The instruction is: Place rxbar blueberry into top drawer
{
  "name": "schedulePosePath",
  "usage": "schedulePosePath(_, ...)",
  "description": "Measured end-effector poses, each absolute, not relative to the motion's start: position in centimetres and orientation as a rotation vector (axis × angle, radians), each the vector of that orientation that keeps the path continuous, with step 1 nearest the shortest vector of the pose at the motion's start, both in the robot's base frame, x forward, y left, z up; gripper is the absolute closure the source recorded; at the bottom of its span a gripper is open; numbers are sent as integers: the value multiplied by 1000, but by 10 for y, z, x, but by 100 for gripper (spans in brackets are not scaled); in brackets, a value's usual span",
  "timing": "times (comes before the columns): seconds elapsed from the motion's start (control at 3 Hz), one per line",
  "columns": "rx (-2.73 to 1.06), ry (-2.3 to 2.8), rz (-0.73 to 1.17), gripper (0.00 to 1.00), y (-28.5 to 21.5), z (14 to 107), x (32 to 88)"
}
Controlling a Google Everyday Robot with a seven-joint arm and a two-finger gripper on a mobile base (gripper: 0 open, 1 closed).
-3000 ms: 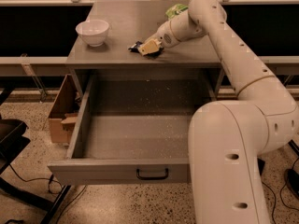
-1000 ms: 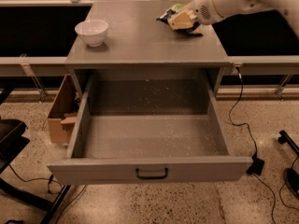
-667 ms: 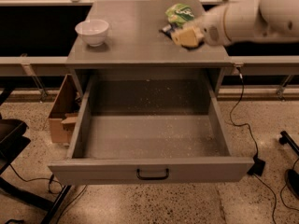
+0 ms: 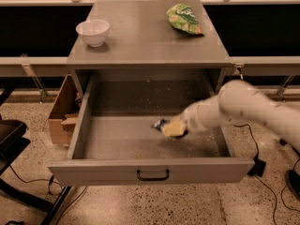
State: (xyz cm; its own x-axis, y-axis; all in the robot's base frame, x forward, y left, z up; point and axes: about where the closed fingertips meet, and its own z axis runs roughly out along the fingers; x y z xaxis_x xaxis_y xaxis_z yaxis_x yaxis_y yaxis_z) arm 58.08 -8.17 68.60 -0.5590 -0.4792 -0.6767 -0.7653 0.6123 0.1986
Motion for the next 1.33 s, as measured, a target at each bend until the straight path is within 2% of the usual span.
schedulePosePath(0.33, -992, 2348, 679, 96, -66, 599, 567)
schedulePosePath(1.33, -992, 2348, 680, 27, -67, 605, 568)
